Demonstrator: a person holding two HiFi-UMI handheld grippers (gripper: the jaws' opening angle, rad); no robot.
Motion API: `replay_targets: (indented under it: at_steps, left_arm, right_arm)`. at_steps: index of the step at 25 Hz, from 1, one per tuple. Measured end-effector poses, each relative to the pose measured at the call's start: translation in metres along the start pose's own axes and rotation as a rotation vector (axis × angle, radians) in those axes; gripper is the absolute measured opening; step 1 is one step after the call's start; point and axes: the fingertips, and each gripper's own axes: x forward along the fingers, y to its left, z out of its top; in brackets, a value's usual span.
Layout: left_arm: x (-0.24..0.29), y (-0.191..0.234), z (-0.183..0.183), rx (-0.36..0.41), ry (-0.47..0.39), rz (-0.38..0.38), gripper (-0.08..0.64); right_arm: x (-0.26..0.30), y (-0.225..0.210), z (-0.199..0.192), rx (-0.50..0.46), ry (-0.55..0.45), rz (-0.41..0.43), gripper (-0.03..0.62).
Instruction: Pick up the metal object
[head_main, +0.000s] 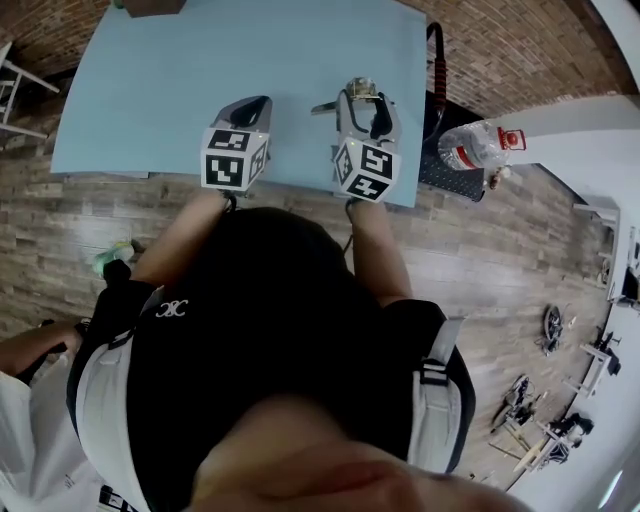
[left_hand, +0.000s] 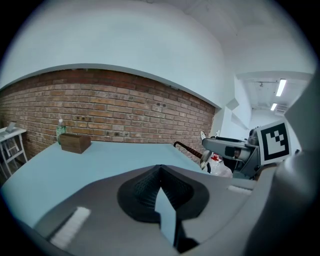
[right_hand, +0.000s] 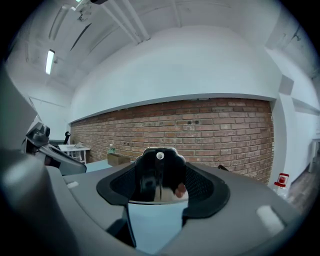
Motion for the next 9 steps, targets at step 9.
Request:
replay_targets:
  at_steps: [9]
  left_arm:
    - [0.0008,0.0023,0.0044,0.009,-0.007,0.001,0.0]
  right_arm:
    - [-0.0003,0.0037,-0.0023,0.005,0.013,0.001,0.301]
